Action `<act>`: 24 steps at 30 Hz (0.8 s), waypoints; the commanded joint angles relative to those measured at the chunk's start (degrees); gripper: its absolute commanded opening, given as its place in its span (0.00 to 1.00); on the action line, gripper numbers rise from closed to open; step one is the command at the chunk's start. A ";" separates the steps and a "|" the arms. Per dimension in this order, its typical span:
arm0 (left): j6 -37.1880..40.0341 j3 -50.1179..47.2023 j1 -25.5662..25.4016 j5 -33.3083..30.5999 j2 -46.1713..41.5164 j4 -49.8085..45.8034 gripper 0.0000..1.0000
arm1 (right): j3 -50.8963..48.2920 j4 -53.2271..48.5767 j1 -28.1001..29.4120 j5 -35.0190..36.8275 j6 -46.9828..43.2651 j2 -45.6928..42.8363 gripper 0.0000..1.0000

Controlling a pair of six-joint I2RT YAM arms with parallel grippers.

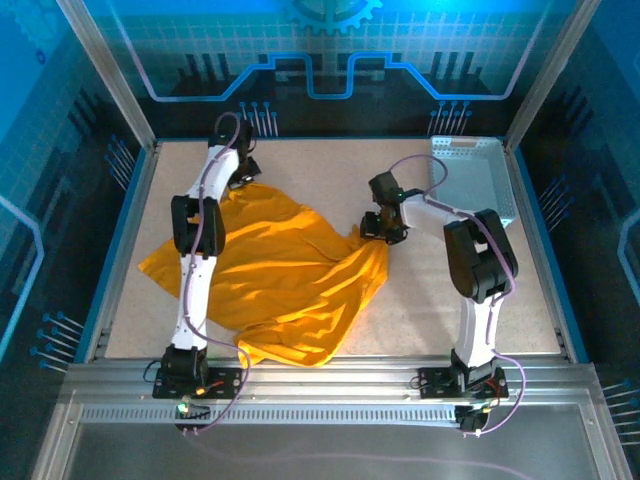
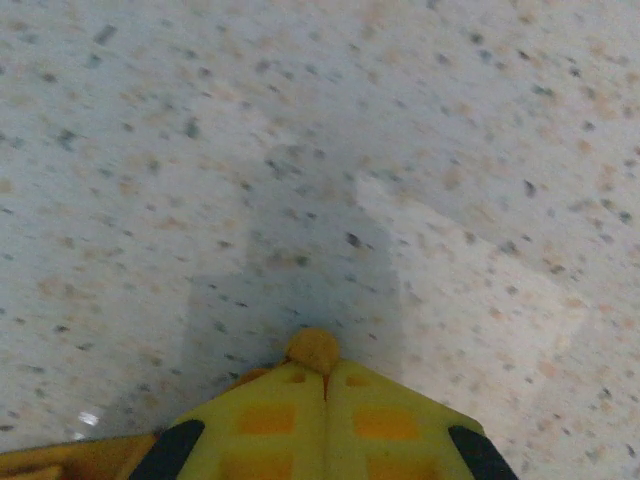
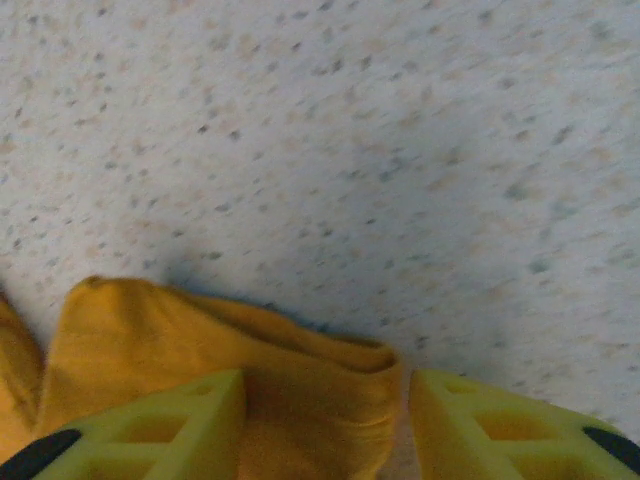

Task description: Fold the inside-out t-shirt

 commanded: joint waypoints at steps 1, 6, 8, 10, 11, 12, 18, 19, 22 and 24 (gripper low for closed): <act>-0.69 -1.97 1.92 0.89 -1.16 -2.33 0.00 | -1.12 0.55 1.56 -2.31 0.65 0.55 0.42; -0.25 -1.89 3.05 1.16 -1.45 -1.89 0.00 | -0.18 0.91 1.63 -0.67 0.45 1.80 0.16; -0.22 -1.96 3.56 1.33 -1.64 -1.89 0.00 | 1.17 0.95 1.24 1.56 -0.21 1.97 0.03; -0.18 -1.97 4.06 1.54 -2.02 -1.59 0.00 | 2.58 1.32 0.52 3.15 -1.28 1.60 0.00; -0.08 -1.95 4.13 1.70 -2.18 -1.37 0.00 | 3.56 1.65 0.03 3.43 -2.14 1.16 0.00; 0.01 -1.86 4.31 1.67 -2.43 -1.19 0.00 | 4.36 1.86 -0.21 4.01 -3.05 0.77 0.00; 0.24 -1.83 5.62 0.42 -4.82 0.20 0.00 | 10.95 1.25 -1.93 9.15 -8.47 -2.22 0.00; -0.04 -1.94 5.88 -0.02 -5.23 0.38 0.00 | 12.08 1.33 -2.41 9.43 -8.98 -2.35 0.00; -0.34 -2.12 6.50 -1.25 -6.01 1.21 0.00 | 15.74 1.20 -4.09 8.97 -10.68 -0.83 0.00; -0.57 -2.15 7.00 -1.72 -6.06 1.68 0.00 | 18.61 0.40 -4.76 9.03 -11.55 1.35 0.00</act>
